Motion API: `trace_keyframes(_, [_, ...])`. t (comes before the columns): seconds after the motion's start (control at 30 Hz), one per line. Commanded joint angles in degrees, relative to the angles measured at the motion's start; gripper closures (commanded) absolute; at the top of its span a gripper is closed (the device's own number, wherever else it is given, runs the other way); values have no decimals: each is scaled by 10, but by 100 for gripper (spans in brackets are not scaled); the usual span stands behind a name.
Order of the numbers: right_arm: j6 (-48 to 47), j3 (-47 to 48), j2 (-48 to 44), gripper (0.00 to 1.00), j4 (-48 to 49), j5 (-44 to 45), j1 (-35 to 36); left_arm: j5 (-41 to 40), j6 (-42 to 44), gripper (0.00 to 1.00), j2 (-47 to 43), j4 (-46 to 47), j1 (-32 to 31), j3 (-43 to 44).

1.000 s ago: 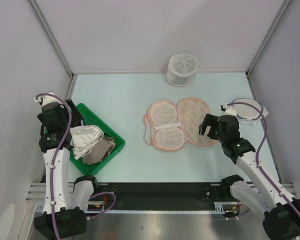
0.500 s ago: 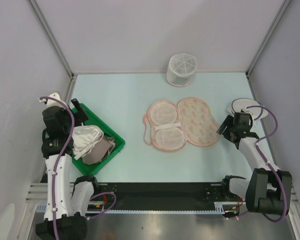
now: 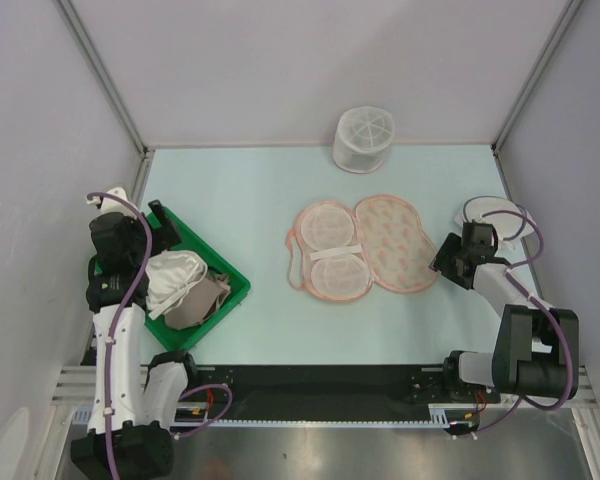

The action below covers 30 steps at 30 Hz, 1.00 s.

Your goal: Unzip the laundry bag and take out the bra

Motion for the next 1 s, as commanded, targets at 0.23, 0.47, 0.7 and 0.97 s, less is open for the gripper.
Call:
trace_keyframes(0.23, [-24, 58, 76, 51, -1, 10, 30, 17, 10, 0, 7, 6, -6, 0])
trace_keyframes(0.47, [-30, 62, 78, 90, -7, 6, 32, 25, 9, 0, 8, 7, -6, 0])
trace_keyframes(0.7, [-36, 80, 37, 100, -30, 7, 31, 24, 9, 0, 8, 7, -6, -1])
trace_keyframes(0.97, [-36, 89, -12, 100, -40, -5, 31, 21, 9, 0, 9, 8, -6, -3])
